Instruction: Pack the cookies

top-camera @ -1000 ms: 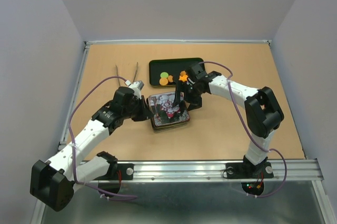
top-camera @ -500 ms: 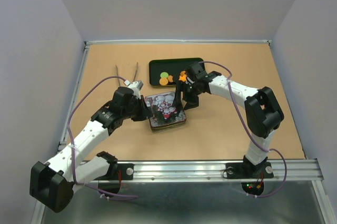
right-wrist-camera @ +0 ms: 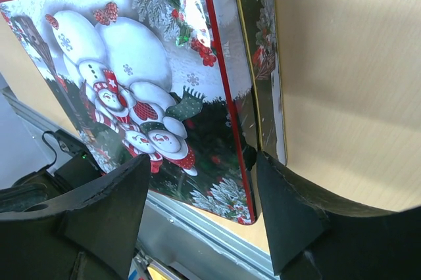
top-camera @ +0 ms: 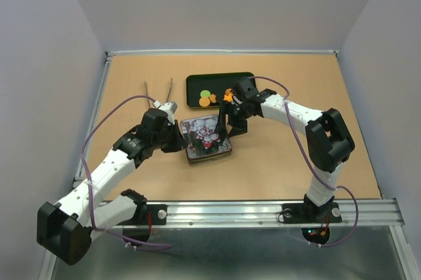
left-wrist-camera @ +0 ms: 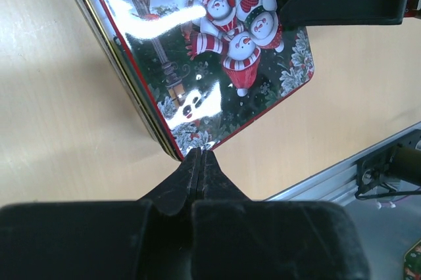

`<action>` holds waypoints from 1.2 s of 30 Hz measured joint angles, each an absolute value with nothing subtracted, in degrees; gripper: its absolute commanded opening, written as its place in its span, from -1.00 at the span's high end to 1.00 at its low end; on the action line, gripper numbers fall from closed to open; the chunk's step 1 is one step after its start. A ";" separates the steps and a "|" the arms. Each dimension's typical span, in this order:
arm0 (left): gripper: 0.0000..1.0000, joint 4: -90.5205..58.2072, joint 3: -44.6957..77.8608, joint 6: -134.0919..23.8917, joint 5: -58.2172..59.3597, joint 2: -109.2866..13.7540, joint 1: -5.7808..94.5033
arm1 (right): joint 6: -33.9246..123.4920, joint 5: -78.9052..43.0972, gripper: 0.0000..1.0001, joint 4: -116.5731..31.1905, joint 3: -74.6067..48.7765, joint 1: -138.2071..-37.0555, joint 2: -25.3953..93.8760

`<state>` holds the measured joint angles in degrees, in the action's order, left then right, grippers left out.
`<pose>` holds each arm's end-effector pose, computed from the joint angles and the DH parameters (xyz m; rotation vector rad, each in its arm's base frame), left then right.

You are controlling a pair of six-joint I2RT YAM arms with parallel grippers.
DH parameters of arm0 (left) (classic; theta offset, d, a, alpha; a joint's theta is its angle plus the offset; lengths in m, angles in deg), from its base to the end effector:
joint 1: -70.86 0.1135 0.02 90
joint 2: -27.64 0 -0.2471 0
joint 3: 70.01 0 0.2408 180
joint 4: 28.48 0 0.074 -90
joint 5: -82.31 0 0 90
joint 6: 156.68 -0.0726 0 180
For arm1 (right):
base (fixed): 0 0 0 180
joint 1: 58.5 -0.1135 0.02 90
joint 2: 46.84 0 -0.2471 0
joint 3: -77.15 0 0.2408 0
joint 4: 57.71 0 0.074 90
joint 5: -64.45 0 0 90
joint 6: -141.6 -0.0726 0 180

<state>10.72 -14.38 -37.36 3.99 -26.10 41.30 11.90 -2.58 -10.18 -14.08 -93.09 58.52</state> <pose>0.1927 -0.1262 0.2327 0.1224 2.3205 -0.7716 0.3015 0.2424 0.1690 -0.0190 2.8547 0.8964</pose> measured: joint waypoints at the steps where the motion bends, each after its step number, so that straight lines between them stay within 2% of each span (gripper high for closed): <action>1: 1.00 10.77 -14.13 -37.36 3.80 -26.51 41.17 | 11.87 -2.56 -0.40 -10.27 -14.08 -93.09 58.52; 8: 1.00 9.67 -13.11 -37.45 3.27 -30.99 38.76 | 11.87 -2.56 -0.40 -10.56 -14.08 -93.09 58.52; 17: 1.00 11.77 -11.82 -31.65 -2.89 -41.94 35.84 | 11.87 -2.39 -0.40 -10.80 -14.05 -93.09 58.50; 29: 1.00 13.72 -10.90 -28.70 -7.22 -41.44 35.29 | 11.94 -2.26 -0.40 -10.95 -14.05 -93.09 58.50; 36: 1.00 19.44 -0.93 -29.10 -11.92 -41.07 35.33 | 12.00 -2.26 -0.40 -11.01 -14.05 -93.09 58.50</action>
<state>19.44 -0.93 -29.10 -11.92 -41.07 35.33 12.00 -2.26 -11.01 -14.05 -93.09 58.50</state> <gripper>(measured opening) 0.025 0.700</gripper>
